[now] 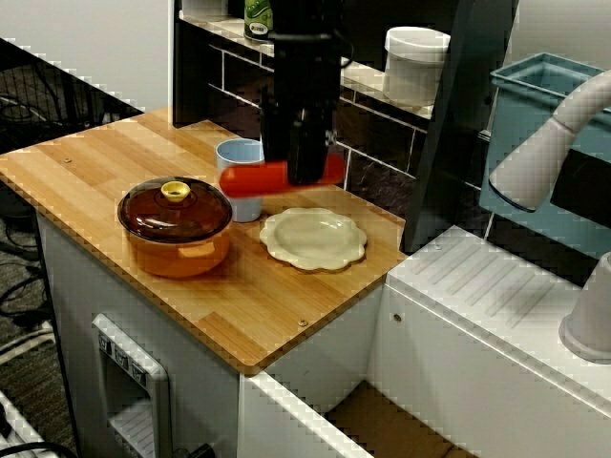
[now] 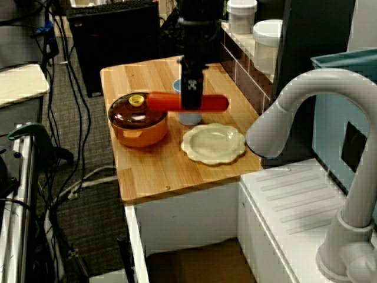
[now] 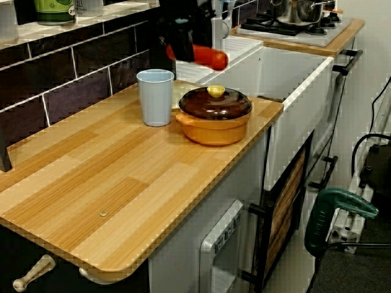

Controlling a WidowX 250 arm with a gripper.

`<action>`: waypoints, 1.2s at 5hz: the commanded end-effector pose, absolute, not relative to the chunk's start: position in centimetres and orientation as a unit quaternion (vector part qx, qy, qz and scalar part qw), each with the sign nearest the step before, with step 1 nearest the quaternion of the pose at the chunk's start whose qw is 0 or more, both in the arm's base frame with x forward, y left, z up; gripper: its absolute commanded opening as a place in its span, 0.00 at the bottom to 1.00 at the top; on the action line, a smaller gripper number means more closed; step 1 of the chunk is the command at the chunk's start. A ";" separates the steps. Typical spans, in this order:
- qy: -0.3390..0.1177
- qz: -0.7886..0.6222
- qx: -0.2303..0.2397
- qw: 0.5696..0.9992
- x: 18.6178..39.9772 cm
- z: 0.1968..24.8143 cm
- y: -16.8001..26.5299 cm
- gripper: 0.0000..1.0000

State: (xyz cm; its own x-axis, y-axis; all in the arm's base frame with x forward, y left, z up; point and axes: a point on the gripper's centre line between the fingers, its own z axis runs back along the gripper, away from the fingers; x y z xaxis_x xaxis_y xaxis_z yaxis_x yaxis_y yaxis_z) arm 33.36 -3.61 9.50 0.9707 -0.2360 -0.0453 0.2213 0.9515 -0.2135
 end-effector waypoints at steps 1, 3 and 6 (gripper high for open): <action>-0.004 -0.074 -0.115 0.991 33.6 9.7 -4.0 0.00; -0.005 -0.057 -0.121 0.991 34.3 8.7 -3.8 0.00; 0.001 -0.043 -0.127 0.991 34.6 6.9 -3.5 0.00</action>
State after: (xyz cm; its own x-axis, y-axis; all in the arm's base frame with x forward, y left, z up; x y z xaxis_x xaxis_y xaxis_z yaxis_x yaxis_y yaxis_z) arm 34.96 -3.74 6.33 0.9959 -0.0867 -0.0270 0.0769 0.9635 -0.2564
